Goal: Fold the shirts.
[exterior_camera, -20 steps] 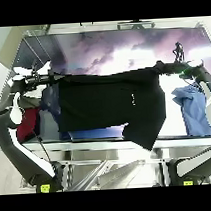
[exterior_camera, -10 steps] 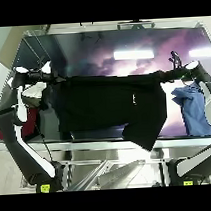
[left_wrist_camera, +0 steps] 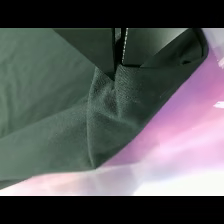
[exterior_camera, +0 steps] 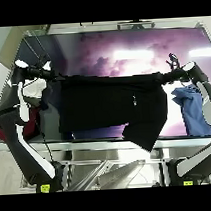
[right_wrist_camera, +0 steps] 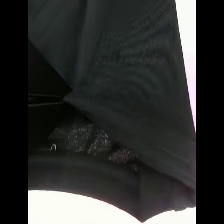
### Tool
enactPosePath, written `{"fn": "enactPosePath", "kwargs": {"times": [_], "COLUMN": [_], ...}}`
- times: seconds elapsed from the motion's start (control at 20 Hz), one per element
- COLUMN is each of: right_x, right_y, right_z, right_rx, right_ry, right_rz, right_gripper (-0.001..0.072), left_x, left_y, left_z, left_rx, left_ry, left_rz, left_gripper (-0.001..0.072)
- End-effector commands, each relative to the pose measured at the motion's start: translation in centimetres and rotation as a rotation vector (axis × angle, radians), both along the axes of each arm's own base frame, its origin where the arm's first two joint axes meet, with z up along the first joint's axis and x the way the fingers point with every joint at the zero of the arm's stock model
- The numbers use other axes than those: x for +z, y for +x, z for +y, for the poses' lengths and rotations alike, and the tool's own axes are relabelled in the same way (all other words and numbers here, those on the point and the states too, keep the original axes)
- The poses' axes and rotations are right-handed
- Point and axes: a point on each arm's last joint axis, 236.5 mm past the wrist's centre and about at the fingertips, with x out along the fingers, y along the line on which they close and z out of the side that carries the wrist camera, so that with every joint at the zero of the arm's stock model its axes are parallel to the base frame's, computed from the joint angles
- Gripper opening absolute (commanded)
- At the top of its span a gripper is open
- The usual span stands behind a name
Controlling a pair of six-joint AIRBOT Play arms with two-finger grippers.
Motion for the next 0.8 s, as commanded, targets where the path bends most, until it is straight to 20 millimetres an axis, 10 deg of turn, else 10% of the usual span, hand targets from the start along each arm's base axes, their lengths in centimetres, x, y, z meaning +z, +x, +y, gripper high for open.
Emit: {"fn": "enactPosePath", "kwargs": {"times": [0.0,0.75], "right_x": [0.0,0.3], "right_y": [0.3,-0.9], "right_z": [0.2,-3.3], "right_rx": [0.0,-0.001], "right_ry": [-0.009,-0.319], "right_rz": [-0.01,0.076], "right_gripper": [0.0015,0.0016], "left_x": [-1.8,-2.4], "left_y": [-1.0,-0.5], "left_z": [0.6,-0.4], "left_rx": [-0.057,-0.015], "left_ry": [0.126,0.287], "left_rz": [0.031,0.056], "left_gripper": [0.0012,0.0005]}}
